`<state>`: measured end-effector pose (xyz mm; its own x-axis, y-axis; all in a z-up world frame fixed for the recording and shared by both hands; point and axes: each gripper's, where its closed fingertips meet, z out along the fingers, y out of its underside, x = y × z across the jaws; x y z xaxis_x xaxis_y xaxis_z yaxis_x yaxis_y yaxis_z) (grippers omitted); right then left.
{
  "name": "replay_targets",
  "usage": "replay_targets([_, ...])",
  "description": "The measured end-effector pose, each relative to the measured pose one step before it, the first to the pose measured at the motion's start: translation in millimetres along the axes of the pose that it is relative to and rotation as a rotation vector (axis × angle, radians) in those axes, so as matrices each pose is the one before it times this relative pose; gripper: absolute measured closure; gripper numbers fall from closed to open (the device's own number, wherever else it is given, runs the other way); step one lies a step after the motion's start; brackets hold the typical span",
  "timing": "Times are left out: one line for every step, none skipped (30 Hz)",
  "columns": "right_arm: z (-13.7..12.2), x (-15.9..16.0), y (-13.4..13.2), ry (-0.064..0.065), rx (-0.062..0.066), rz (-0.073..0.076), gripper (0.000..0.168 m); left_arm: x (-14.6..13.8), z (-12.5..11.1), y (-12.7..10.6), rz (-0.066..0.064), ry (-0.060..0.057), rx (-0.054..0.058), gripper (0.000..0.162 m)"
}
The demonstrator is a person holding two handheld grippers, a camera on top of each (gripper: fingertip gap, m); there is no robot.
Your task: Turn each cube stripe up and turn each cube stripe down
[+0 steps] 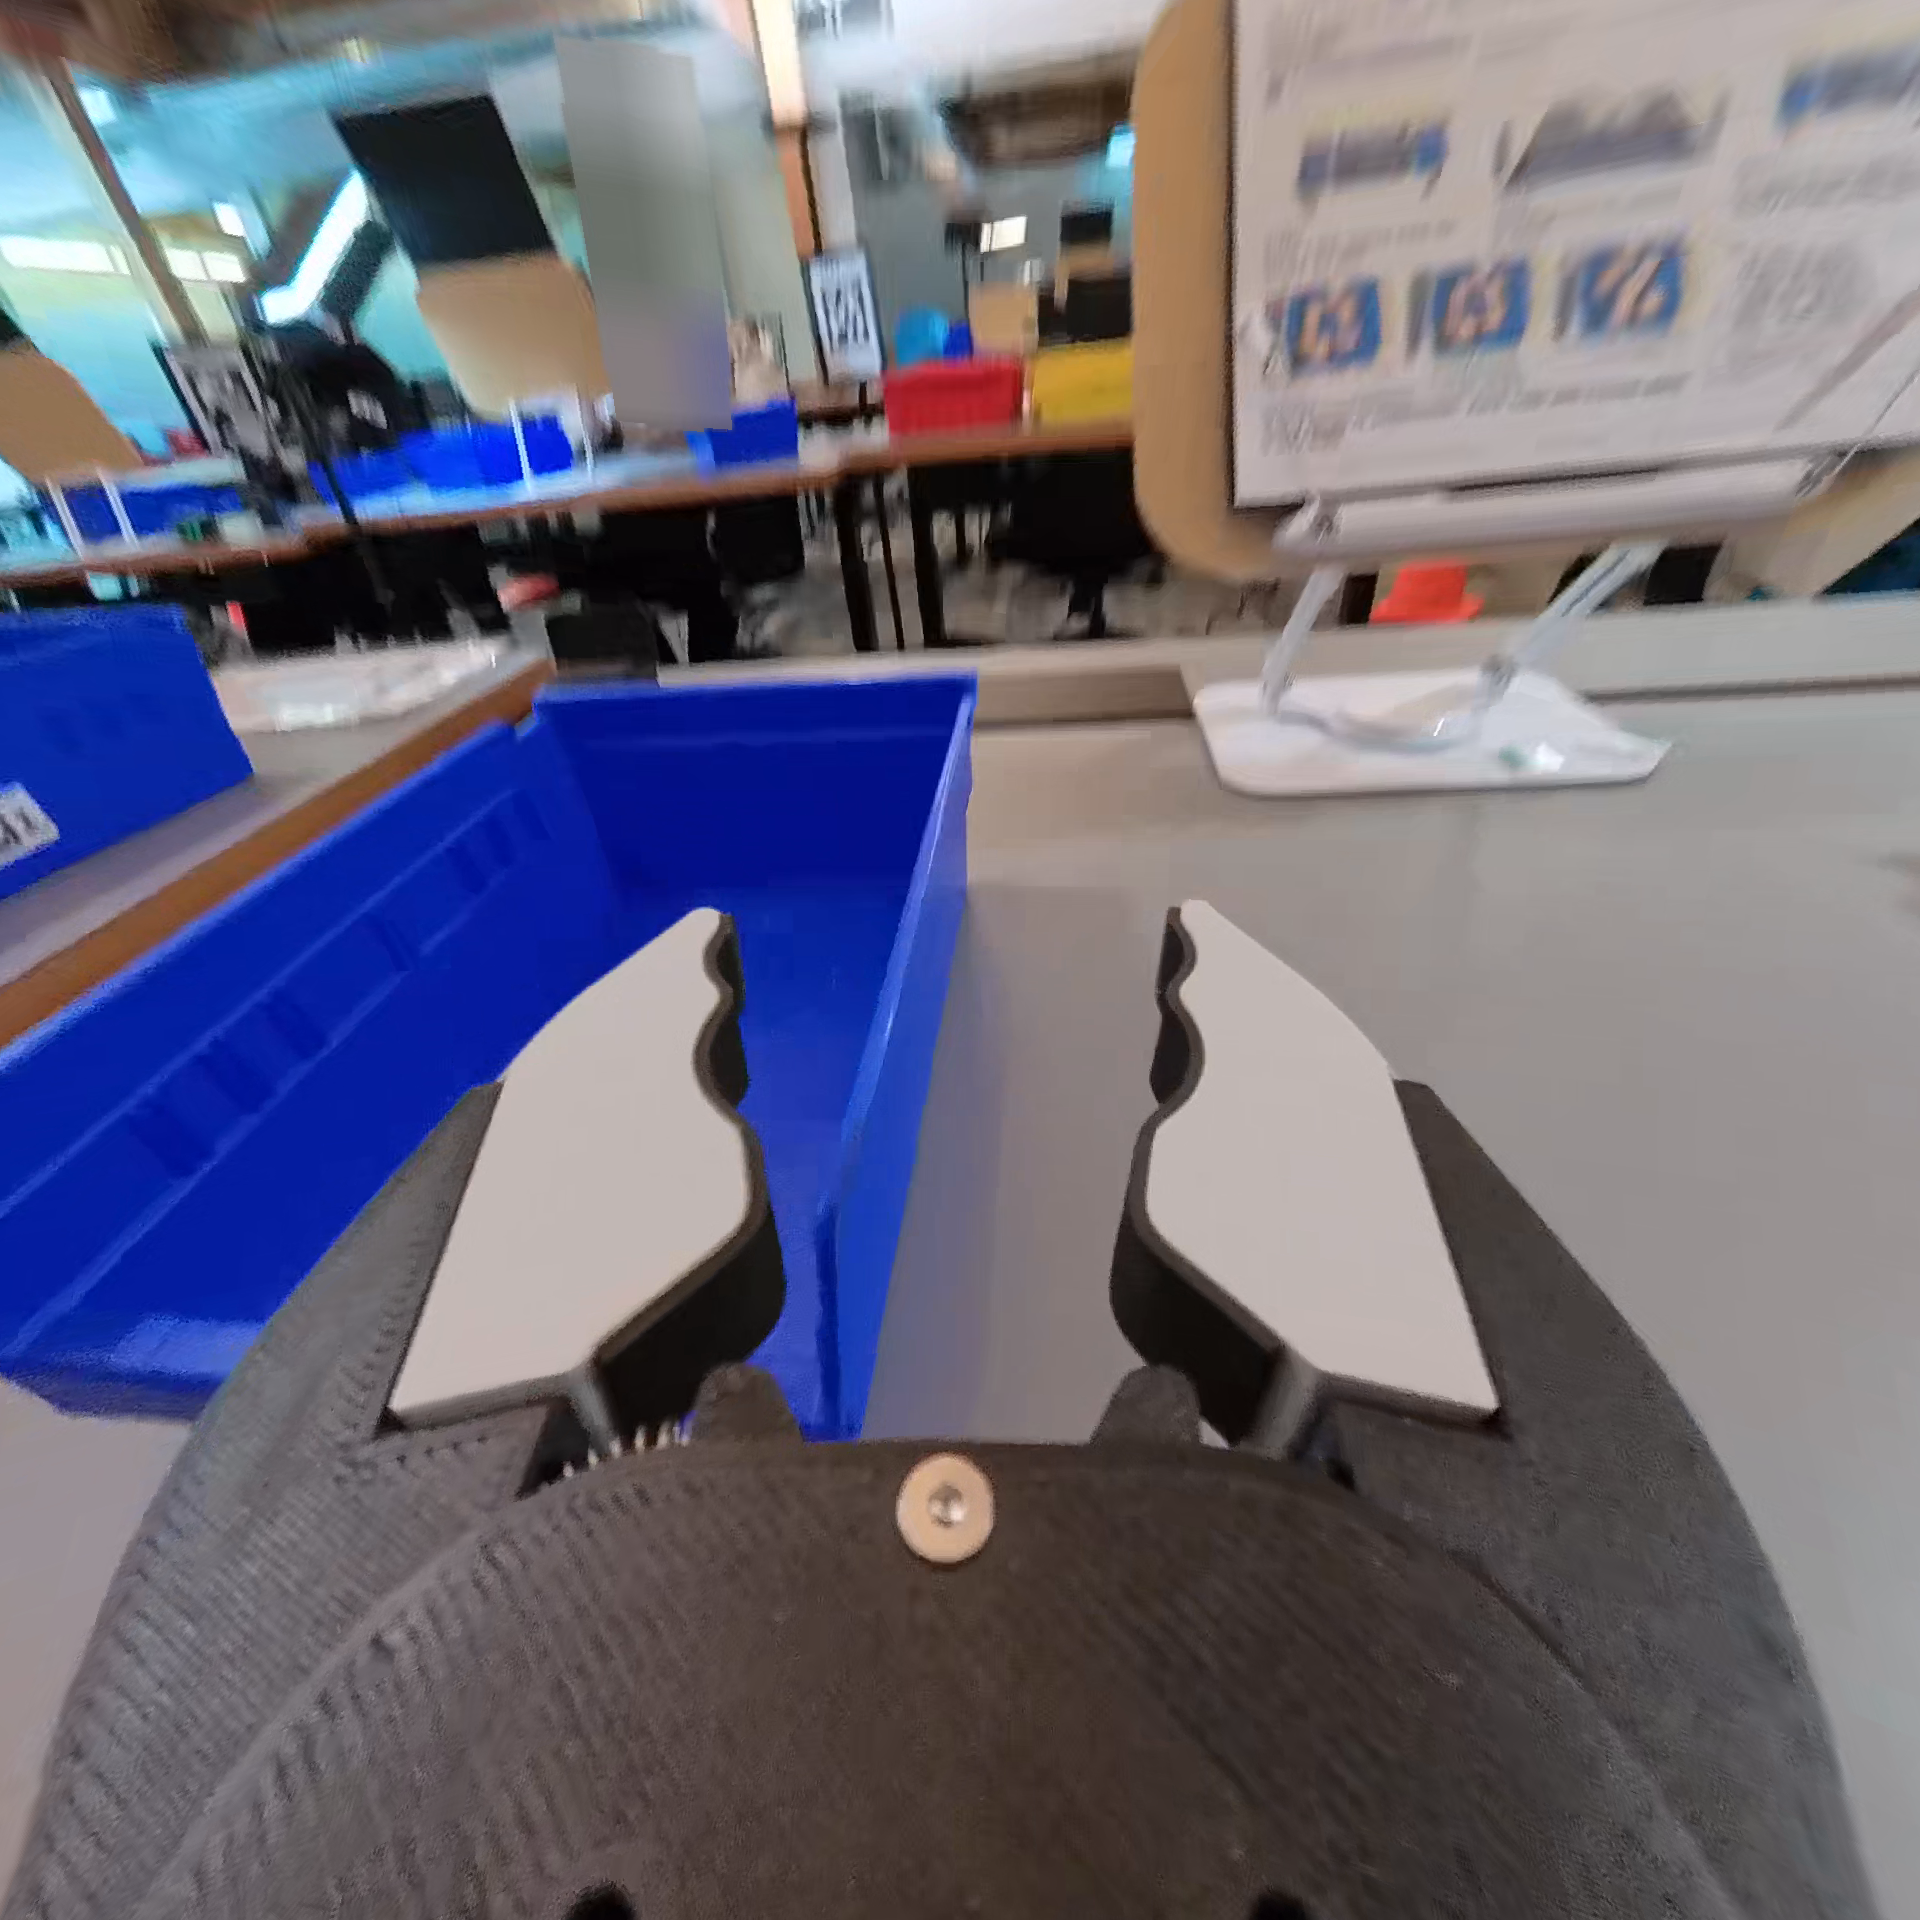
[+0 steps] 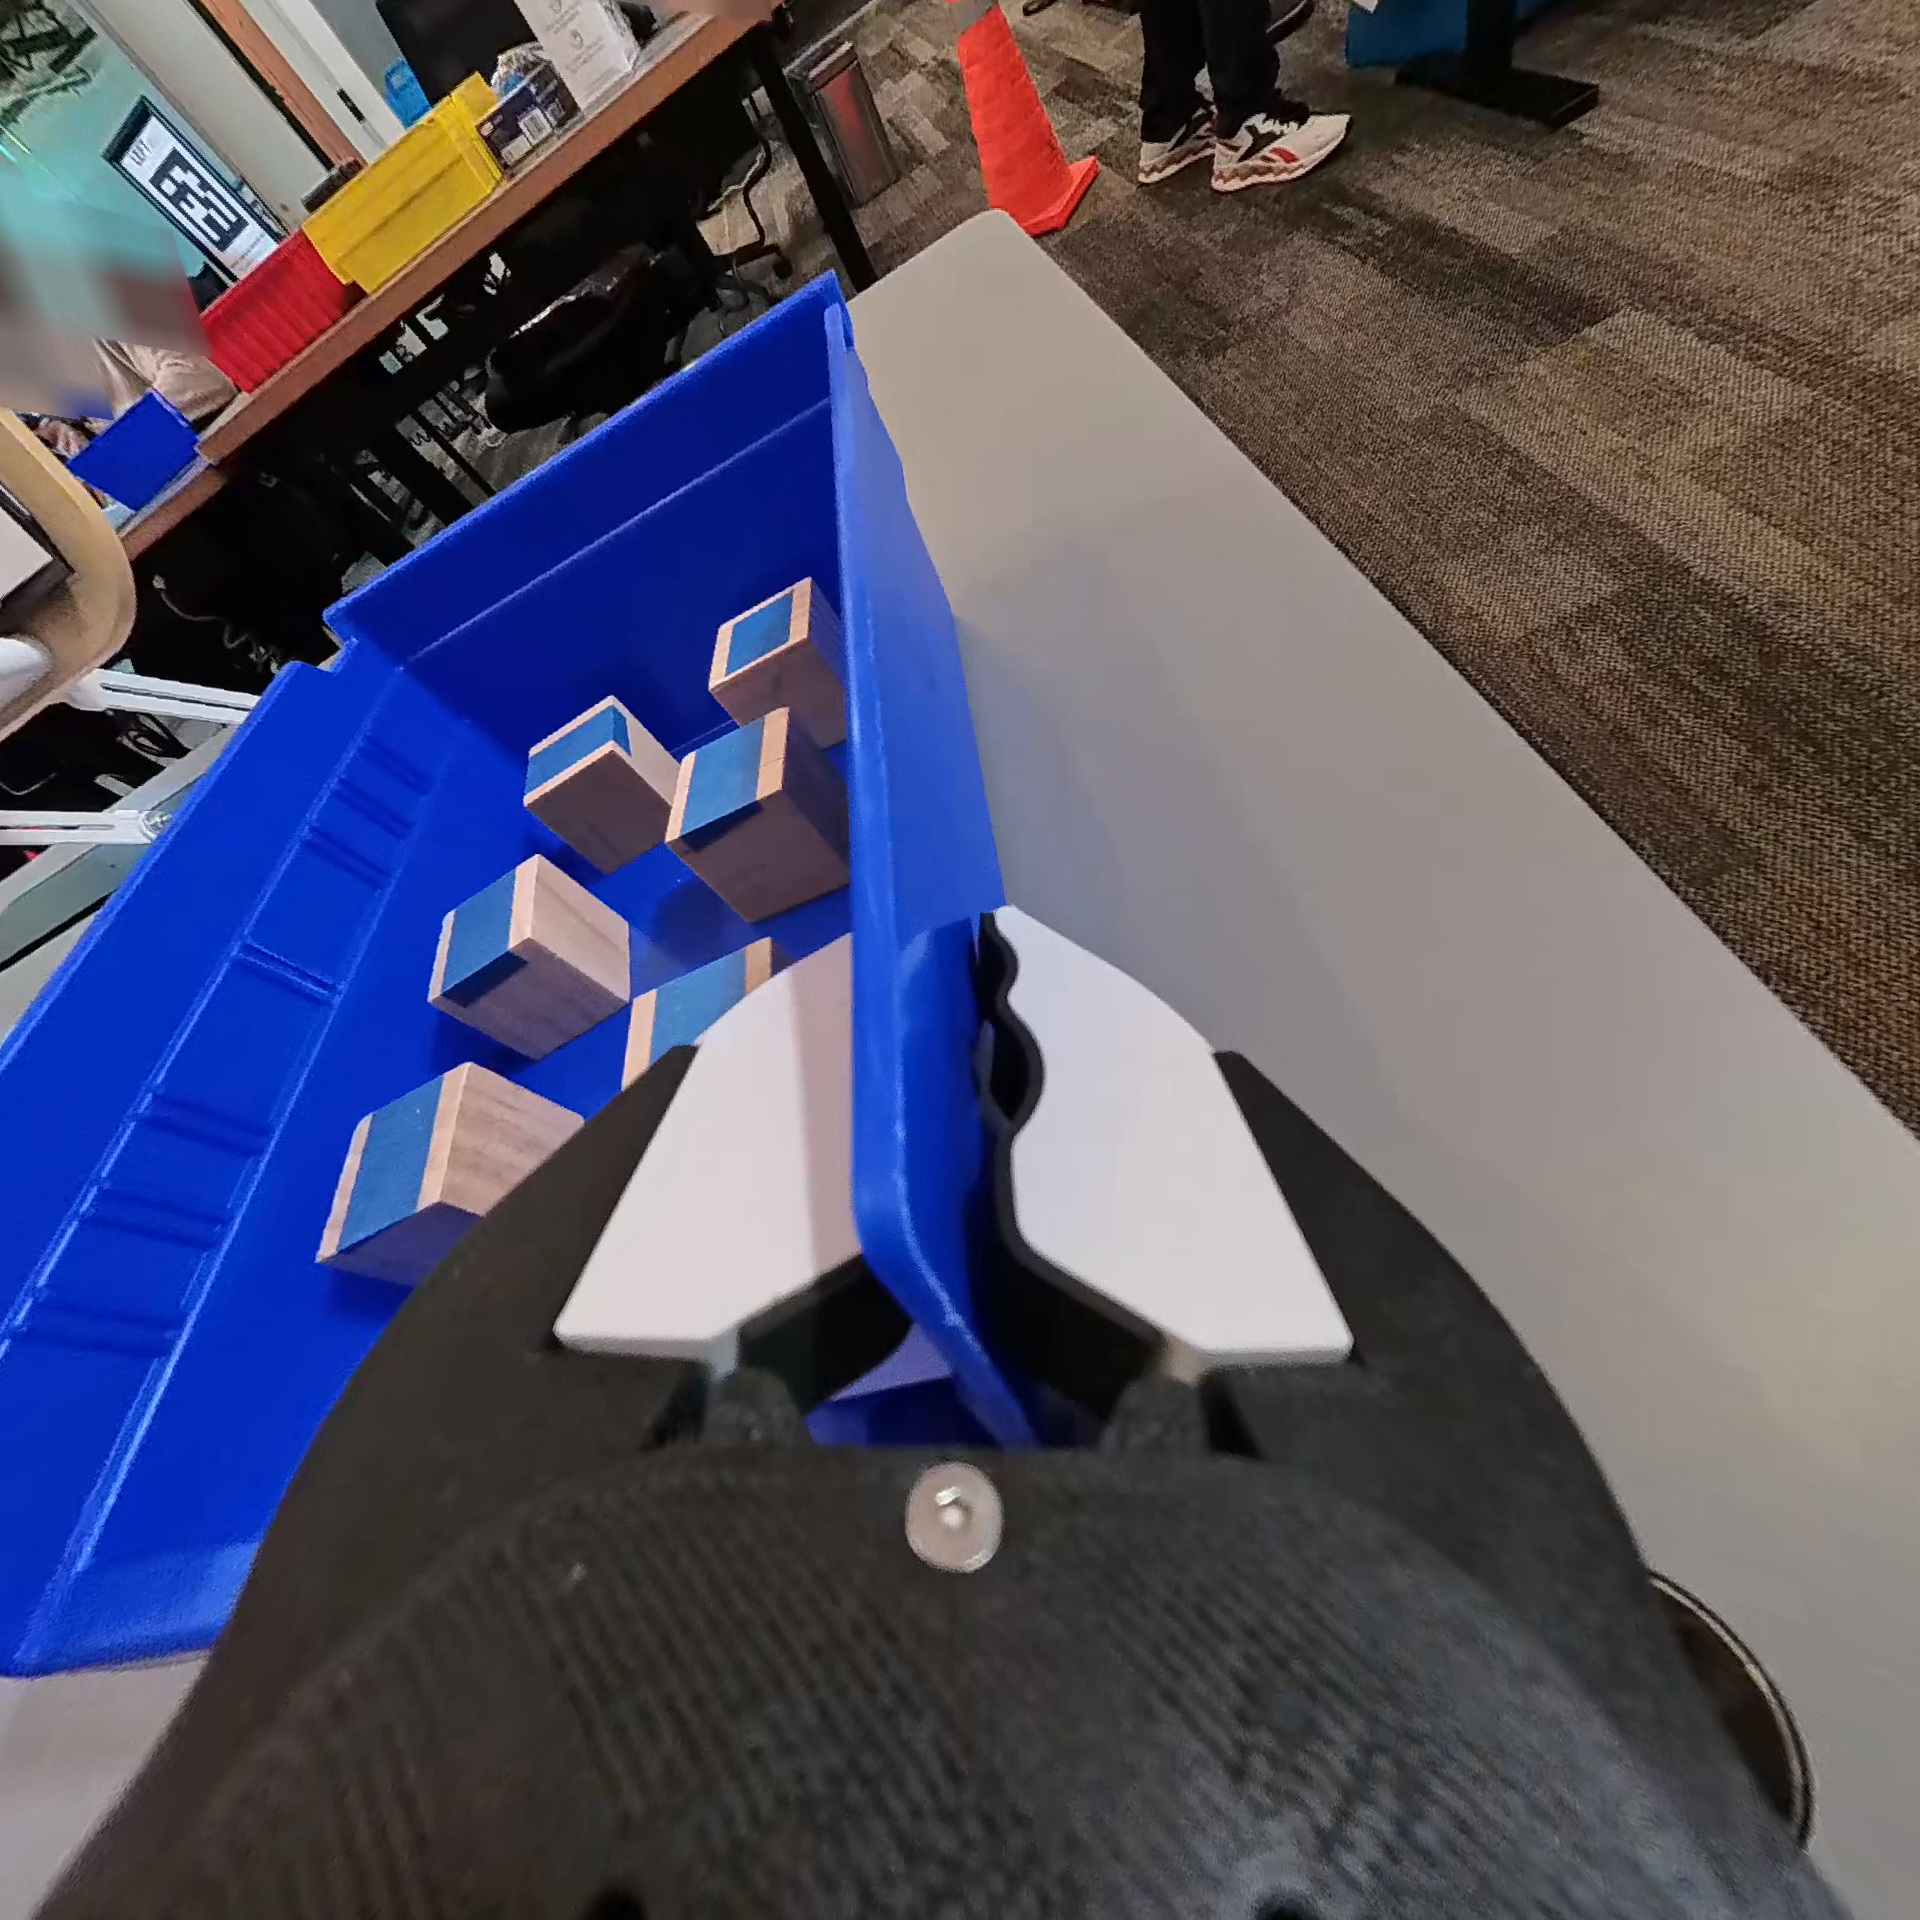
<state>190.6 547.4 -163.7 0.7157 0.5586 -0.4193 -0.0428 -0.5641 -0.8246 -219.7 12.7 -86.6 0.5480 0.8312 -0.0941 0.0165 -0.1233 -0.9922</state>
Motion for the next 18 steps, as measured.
replay_targets([0.12,0.27,0.48,-0.0014,-0.0004,0.0000,0.159,-3.68,2.44,10.96,-0.0092,-0.0049,-0.0540,0.083])
replay_targets([0.15,0.32,0.60,-0.0013,-0.0001,0.0017,0.159,-3.86,2.18,9.15,-0.0212,-0.0016,-0.0419,0.084])
replay_targets([0.02,0.32,0.43,-0.0014,0.0006,0.0029,0.159,-2.74,2.41,7.47,-0.0238,0.0091,-0.0364,0.087])
replay_targets([0.26,0.40,0.36,-0.0012,0.0003,0.0018,0.159,-2.14,2.82,6.65,-0.0156,0.0140,-0.0374,0.091])
replay_targets([0.18,0.39,0.17,-0.0005,-0.0002,0.0003,0.159,-2.45,3.41,6.69,-0.0025,0.0107,-0.0381,0.094])
replay_targets([0.23,0.29,0.30,-0.0001,-0.0006,-0.0003,0.159,-3.47,3.99,6.91,0.0063,0.0019,-0.0383,0.096])
replay_targets([0.23,0.17,0.36,0.0001,-0.0007,-0.0001,0.158,-4.38,3.69,5.23,0.0044,-0.0096,-0.0313,0.095])
replay_targets([0.08,0.03,0.39,0.0001,-0.0007,-0.0002,0.158,-3.99,2.75,2.46,0.0003,-0.0116,-0.0177,0.095])
replay_targets([-0.02,0.10,0.52,0.0005,-0.0012,-0.0013,0.158,-3.69,1.52,0.12,-0.0037,-0.0146,-0.0043,0.095])
replay_targets([0.04,0.09,0.54,0.0007,-0.0013,-0.0017,0.158,-2.51,0.64,-0.55,0.0039,-0.0096,0.0032,0.095])
replay_targets([-0.03,0.14,0.45,0.0002,-0.0011,-0.0005,0.158,-1.63,0.68,0.14,0.0091,-0.0074,0.0012,0.097])
replay_targets([0.09,0.18,0.36,-0.0004,-0.0007,0.0008,0.158,-0.11,0.70,0.83,0.0133,-0.0008,-0.0040,0.098])
replay_targets([0.03,0.23,0.34,-0.0007,-0.0006,0.0008,0.158,0.22,0.91,0.96,0.0154,-0.0013,-0.0068,0.099])
replay_targets([0.08,0.28,0.38,-0.0003,-0.0009,-0.0003,0.158,0.70,0.77,0.33,0.0155,-0.0002,-0.0027,0.102])
replay_targets([0.14,0.17,0.23,0.0002,-0.0010,-0.0010,0.158,1.35,0.68,-0.23,0.0158,0.0042,0.0029,0.108])
replay_targets([0.03,0.22,0.40,0.0002,-0.0012,-0.0010,0.158,1.23,0.64,-0.56,0.0137,0.0029,0.0040,0.115])
replay_targets([0.12,0.17,0.30,-0.0001,-0.0008,0.0000,0.158,1.15,0.76,-0.72,0.0152,0.0024,0.0036,0.122])
replay_targets([0.15,0.26,0.16,-0.0002,-0.0002,0.0003,0.158,1.33,1.04,-0.52,0.0189,0.0046,0.0022,0.130])
